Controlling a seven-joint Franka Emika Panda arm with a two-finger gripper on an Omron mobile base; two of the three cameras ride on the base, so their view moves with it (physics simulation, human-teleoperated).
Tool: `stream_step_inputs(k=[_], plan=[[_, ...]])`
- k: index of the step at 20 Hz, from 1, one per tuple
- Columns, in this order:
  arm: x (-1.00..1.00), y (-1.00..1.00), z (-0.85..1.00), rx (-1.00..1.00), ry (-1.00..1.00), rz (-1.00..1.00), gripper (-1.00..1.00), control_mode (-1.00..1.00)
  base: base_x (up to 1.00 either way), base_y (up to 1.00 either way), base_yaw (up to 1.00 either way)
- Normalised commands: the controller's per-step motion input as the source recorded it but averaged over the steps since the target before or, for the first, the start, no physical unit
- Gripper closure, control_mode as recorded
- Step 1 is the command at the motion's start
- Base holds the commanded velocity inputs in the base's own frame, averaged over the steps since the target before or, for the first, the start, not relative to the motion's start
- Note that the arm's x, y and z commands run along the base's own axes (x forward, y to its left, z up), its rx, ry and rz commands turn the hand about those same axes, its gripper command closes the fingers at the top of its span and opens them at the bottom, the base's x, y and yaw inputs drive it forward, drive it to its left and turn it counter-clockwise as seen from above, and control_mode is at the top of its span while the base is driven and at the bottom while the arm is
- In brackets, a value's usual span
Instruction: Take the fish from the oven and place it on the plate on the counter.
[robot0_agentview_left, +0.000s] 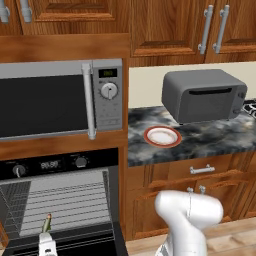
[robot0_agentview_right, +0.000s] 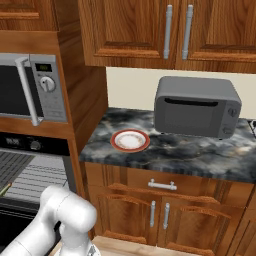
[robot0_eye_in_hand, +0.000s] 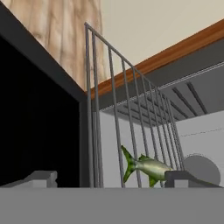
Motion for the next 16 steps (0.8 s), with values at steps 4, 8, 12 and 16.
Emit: stream_step_inputs(k=[4,8,12,16], plan=[[-0.76,-0.19,0.63,0.09,0.08,0.0,-1.0,-1.0,0.0,0.0,0.0],[-0.74,-0.28,0.68,0.11,0.16,0.0,-1.0,-1.0,0.0,0.0,0.0],[-0.39,-0.42,0.88,0.14,0.21,0.0,-1.0,-1.0,0.0,0.0,0.0],[-0.08,-0.37,1.0,0.17,0.19,0.0,-1.0,-1.0,0.0,0.0,0.0]])
